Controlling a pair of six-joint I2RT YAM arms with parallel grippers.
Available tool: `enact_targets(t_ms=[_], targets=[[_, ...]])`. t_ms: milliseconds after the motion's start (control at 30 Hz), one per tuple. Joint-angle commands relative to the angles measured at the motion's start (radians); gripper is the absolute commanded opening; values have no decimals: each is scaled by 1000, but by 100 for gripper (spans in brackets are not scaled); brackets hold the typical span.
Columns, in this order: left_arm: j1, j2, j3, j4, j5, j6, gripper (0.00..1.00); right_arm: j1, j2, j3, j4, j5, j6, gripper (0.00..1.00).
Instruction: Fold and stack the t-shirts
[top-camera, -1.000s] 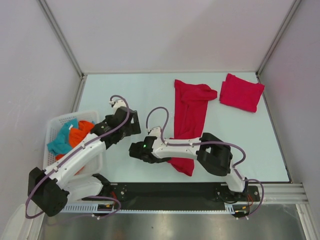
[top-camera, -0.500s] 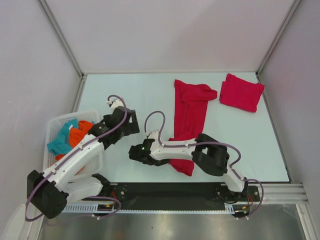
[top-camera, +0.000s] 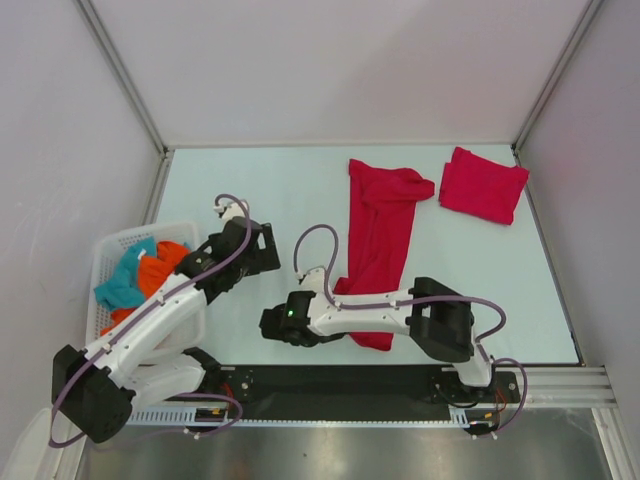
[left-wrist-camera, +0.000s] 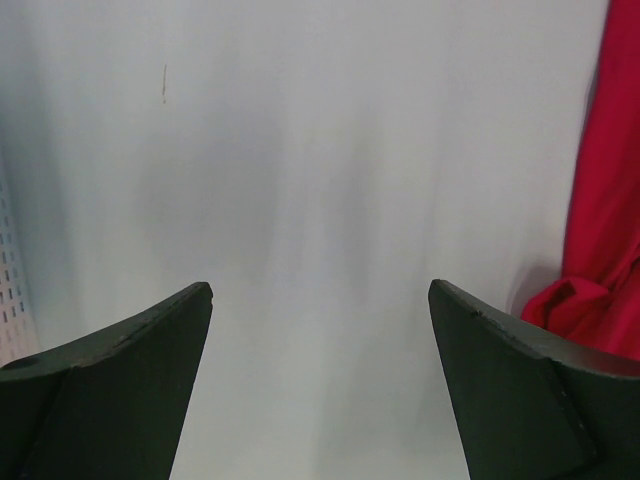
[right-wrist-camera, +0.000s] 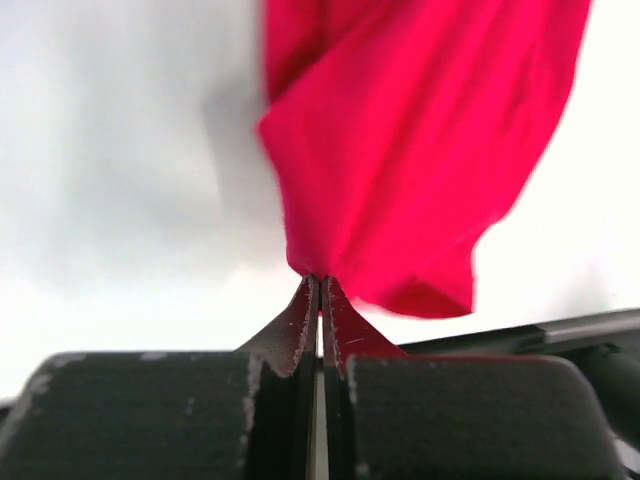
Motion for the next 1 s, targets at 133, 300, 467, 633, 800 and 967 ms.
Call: enact_targets(t_ms=[133,300,467,633,800,967], targets=[[9,5,-28,66,43,2,95,87,-78,84,-229,33,135,0],[9,-4,-33,66,45,4,95,115,-89,66,-229,-29,220,0],[9,-15,-33,64,48,7,95,111,-37,70,-229,-50,231,35],[9,-27,-28,58,43,10,95,95,0,134,-230,-6,197,42],[9,-13,-25,61,48,11,95,49,15,144,-227,33,181,43],[9,36,-74,146,133,17,95,-10,-46,76,-194,40,206,43]])
